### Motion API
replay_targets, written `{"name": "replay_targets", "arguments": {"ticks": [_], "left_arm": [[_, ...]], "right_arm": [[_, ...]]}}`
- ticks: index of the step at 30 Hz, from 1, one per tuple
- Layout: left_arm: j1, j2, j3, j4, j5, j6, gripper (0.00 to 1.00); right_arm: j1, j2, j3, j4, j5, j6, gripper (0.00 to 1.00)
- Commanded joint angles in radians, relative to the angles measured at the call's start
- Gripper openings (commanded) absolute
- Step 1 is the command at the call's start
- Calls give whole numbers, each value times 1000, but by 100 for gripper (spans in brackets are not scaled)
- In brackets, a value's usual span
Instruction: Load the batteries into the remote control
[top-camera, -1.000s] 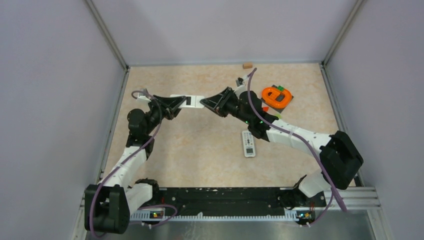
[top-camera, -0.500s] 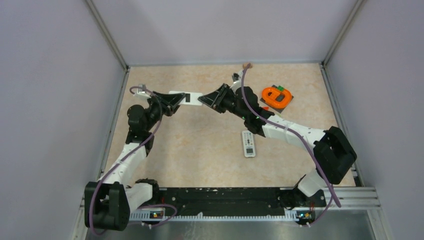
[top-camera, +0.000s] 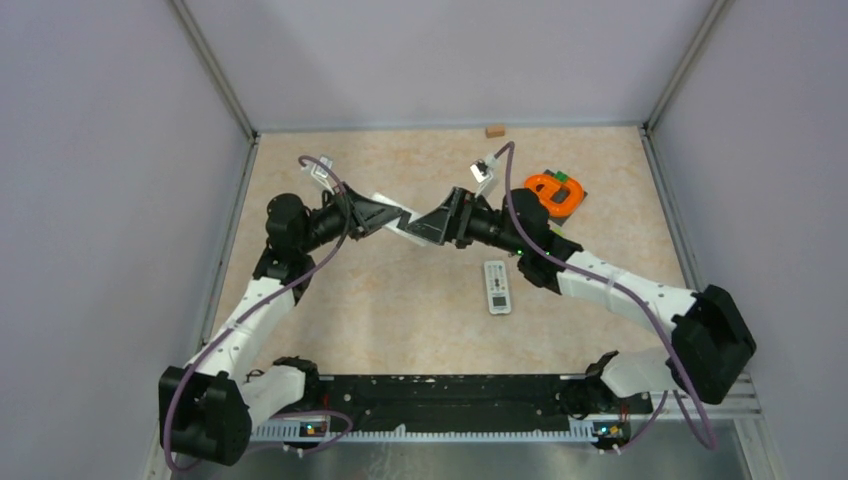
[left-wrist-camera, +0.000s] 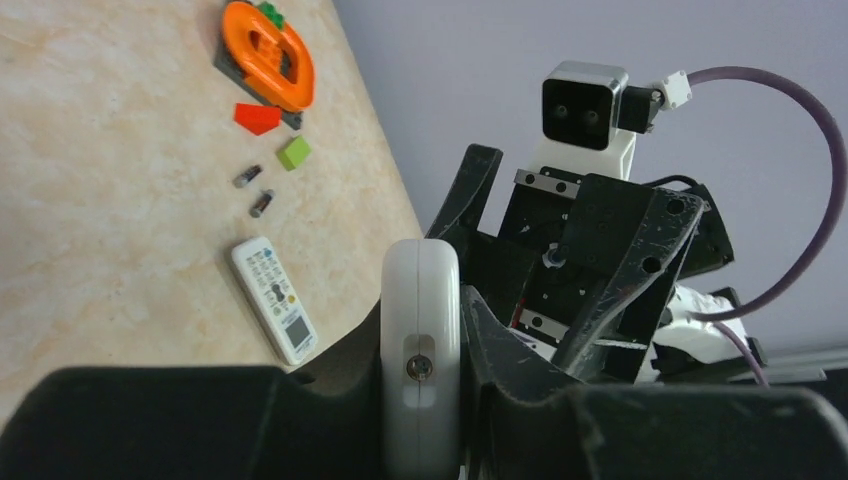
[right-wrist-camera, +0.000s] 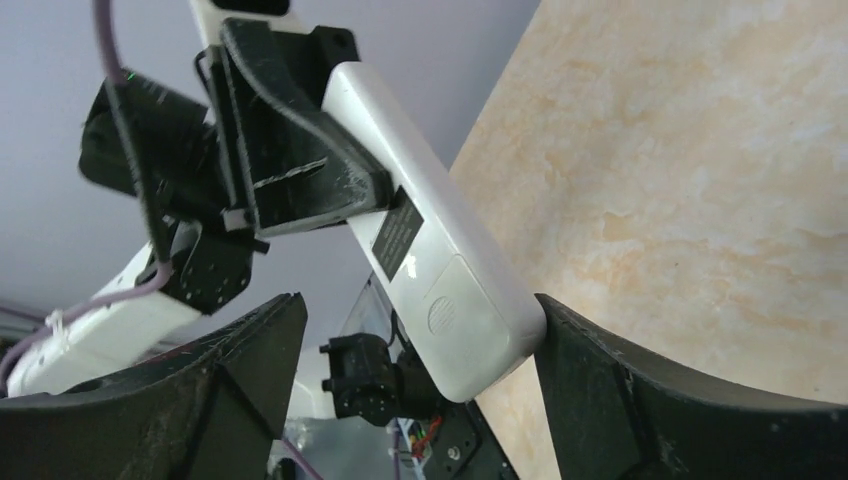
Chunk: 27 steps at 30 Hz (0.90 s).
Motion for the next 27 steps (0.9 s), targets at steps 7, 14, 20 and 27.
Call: {"name": "replay_targets", "arguments": {"ticks": [7, 14, 20, 27], "left_arm": [[8, -16, 62, 115, 297, 105, 0], [8, -84, 83, 59, 418, 189, 0], [8, -96, 86, 64, 445, 180, 0], [8, -92, 86, 87, 467, 165, 0]], "right_arm": [[-21, -216, 36, -206, -195, -521, 94], [-21, -139, 207, -426, -381, -722, 77], [1, -62, 253, -442, -466, -780, 67], [31, -4, 293, -439, -436, -792, 48]]}}
